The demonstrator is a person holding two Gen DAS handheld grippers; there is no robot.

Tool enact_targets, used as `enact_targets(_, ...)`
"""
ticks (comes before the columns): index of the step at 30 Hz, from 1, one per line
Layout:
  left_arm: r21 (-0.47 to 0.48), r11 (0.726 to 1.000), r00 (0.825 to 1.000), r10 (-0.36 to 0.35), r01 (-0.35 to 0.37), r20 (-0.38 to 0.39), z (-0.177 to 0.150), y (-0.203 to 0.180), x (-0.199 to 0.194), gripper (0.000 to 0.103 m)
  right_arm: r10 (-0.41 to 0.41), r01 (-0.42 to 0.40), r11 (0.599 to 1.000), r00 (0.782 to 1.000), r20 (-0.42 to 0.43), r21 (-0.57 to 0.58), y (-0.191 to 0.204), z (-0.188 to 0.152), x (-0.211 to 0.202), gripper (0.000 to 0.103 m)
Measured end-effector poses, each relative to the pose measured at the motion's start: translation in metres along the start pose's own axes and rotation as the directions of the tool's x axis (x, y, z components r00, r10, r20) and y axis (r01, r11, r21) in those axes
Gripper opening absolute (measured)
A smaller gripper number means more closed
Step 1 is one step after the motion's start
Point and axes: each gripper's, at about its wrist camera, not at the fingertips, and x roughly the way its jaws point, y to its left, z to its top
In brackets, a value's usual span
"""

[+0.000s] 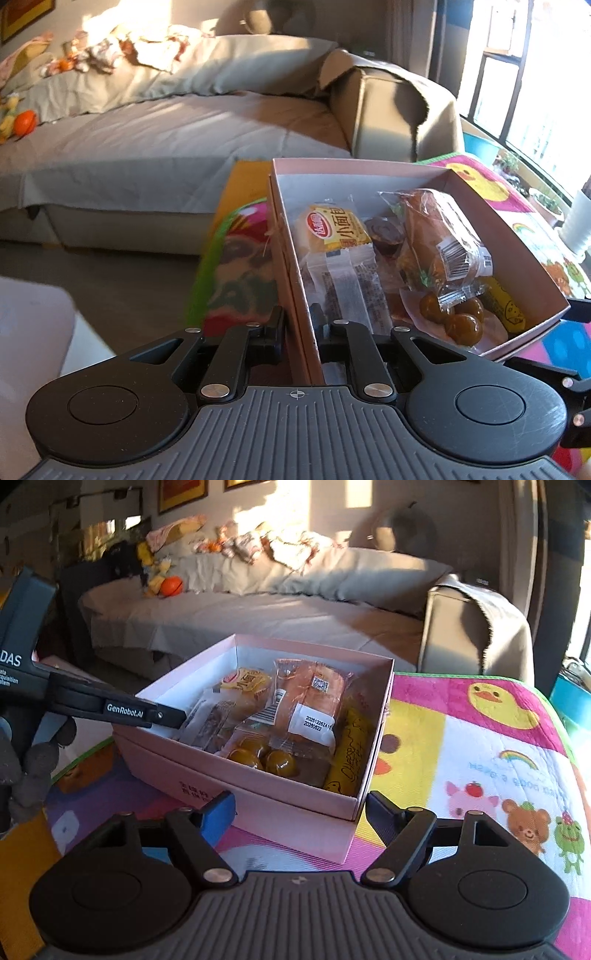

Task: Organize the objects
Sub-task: 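Lower the pink box onto the mat with the left gripper and release it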

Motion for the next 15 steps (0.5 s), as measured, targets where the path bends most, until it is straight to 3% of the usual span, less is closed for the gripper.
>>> enact_targets(5, 0.043, 0.998, 0.995, -0.048, 0.045, 0.085, 0.041, -0.034, 0.048, 0.014, -0.115, 0.116, 0.99, 0.993, -0.008, 0.077, -0.04, 0.022, 0.024, 0.078)
enact_targets(7, 0.08, 0.995, 0.99, -0.07, 0.06, 0.123, 0.05, -0.04, 0.065, 0.019, -0.161, 0.162, 0.982, 0.987, -0.01, 0.102, -0.058, 0.029, 0.036, 0.078)
enact_targets(9, 0.092, 0.995, 0.989, -0.05, 0.037, 0.136, 0.057, -0.039, 0.076, 0.033, -0.186, 0.187, 0.974, 0.982, -0.019, 0.126, -0.071, 0.034, 0.047, 0.078)
enact_targets(11, 0.084, 0.996, 0.991, -0.003, -0.008, 0.133, 0.06, -0.034, 0.082, 0.063, -0.209, 0.21, 0.968, 0.978, -0.022, 0.134, -0.073, 0.035, 0.054, 0.079)
enact_targets(13, 0.065, 0.998, 0.991, 0.008, -0.017, 0.131, 0.06, -0.027, 0.085, 0.082, -0.23, 0.231, 0.965, 0.973, -0.023, 0.126, -0.071, 0.032, 0.058, 0.081)
enact_targets(15, 0.048, 0.998, 0.991, 0.022, -0.028, 0.13, 0.06, -0.022, 0.083, 0.087, -0.257, 0.258, 0.957, 0.966, -0.023, 0.135, -0.068, 0.026, 0.059, 0.083)
